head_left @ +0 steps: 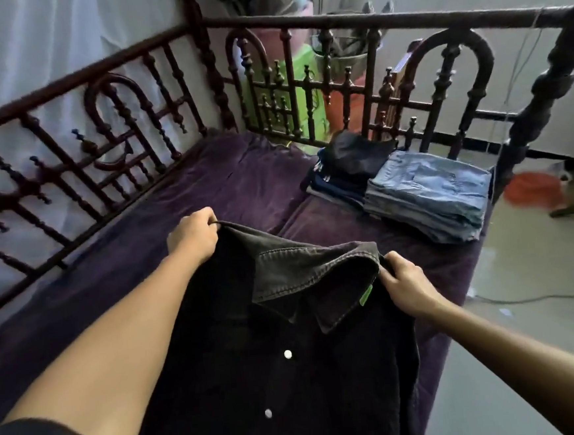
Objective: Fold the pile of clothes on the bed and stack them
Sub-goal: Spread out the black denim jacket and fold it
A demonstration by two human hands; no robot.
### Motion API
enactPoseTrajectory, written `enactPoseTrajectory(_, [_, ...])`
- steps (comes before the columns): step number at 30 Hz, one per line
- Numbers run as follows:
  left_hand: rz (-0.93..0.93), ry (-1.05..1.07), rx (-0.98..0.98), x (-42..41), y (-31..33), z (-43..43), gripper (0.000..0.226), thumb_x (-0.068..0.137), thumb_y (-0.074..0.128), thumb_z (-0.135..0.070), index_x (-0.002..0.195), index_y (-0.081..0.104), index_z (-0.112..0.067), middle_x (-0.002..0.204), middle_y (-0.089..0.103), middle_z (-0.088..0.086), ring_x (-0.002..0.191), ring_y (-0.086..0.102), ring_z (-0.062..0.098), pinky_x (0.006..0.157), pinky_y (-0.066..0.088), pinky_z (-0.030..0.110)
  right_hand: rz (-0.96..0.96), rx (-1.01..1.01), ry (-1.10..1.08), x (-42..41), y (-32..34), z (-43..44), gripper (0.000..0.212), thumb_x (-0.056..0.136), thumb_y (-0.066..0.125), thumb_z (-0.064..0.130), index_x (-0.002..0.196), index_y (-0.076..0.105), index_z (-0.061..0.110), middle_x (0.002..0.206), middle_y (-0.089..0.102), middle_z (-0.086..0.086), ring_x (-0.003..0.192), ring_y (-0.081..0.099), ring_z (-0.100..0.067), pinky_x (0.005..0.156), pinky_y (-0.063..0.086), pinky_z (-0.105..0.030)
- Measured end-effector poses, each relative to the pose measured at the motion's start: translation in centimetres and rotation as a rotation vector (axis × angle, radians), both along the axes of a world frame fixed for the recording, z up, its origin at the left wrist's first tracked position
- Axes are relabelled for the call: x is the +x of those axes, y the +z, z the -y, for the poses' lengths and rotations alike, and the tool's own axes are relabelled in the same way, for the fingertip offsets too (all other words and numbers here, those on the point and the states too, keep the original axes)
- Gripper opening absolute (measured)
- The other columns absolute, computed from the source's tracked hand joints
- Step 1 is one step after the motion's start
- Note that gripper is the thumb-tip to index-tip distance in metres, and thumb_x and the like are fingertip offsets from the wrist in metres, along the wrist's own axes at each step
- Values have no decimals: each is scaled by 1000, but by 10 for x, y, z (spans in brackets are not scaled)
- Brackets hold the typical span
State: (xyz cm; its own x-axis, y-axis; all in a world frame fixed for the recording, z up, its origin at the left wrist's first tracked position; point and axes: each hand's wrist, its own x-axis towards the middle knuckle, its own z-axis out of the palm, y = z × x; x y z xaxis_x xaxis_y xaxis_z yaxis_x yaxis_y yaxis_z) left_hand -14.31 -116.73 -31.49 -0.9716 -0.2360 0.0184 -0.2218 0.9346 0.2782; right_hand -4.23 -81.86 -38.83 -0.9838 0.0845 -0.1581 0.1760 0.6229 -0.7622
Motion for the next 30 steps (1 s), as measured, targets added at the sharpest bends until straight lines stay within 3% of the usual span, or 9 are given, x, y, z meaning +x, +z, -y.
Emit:
enactPoseTrajectory(5, [35, -38, 91, -112, -65, -100, 11, 96, 48, -25, 89, 55, -21, 98, 61, 8, 80, 49, 25, 67, 36, 34, 164, 62, -110, -93, -75, -76, 15, 98, 46, 31, 86, 47, 22, 96, 66, -8, 89, 57, -27, 70, 37, -33])
enactPoseTrajectory(11, [86, -77, 249, -152, -136, -112, 22, 94, 53, -22, 116, 57, -20, 115, 56, 7, 104, 53, 27, 83, 44, 36, 430, 322, -197, -150, -161, -125, 27, 98, 43, 40, 104, 47, 14, 110, 63, -19, 100, 56, -38, 74, 37, -38])
enactPoseTrajectory(13, [163, -3, 227, -126, -160, -79, 22, 95, 53, -22, 117, 57, -19, 116, 56, 8, 106, 53, 28, 84, 43, 36, 480, 436, -118, -163, -174, -118, 27, 96, 47, 35, 110, 45, 12, 114, 60, -21, 103, 56, -40, 75, 38, -40])
enactPoseTrajectory(16, [284, 190, 229, -55, -196, -21, 20, 94, 55, -20, 112, 60, -16, 115, 58, 9, 105, 55, 30, 87, 46, 38, 357, 562, 75, -185, -180, -77, 31, 92, 54, 29, 119, 48, 16, 119, 54, -17, 110, 50, -39, 81, 42, -44])
enactPoseTrajectory(22, [598, 588, 253, 100, -253, 67, 15, 92, 59, -24, 105, 63, -18, 111, 65, 9, 100, 59, 30, 82, 50, 37, 183, 526, 569, -213, -196, 69, 35, 92, 55, 27, 125, 52, 18, 123, 52, -10, 118, 46, -32, 87, 44, -43])
enactPoseTrajectory(25, [717, 766, 221, 145, -281, 102, 26, 94, 55, -30, 117, 58, -19, 122, 59, 11, 108, 56, 32, 87, 49, 39, 98, 541, 689, -232, -219, 139, 44, 90, 59, 29, 131, 48, 16, 130, 49, -11, 123, 42, -32, 90, 45, -45])
enactPoseTrajectory(28, [590, 1003, 231, 169, -313, 141, 57, 91, 59, -42, 139, 40, -17, 138, 44, 18, 123, 45, 39, 95, 43, 47, -11, 539, 686, -260, -250, 196, 68, 83, 67, 35, 141, 36, 16, 150, 32, -14, 138, 28, -33, 102, 38, -53])
enactPoseTrajectory(30, [407, 1186, 368, 176, -333, 164, 80, 83, 67, -48, 146, 30, -16, 146, 38, 16, 130, 41, 39, 102, 39, 49, 3, 546, 599, -283, -266, 219, 90, 79, 72, 43, 149, 21, 19, 159, 17, -12, 145, 17, -30, 107, 29, -55])
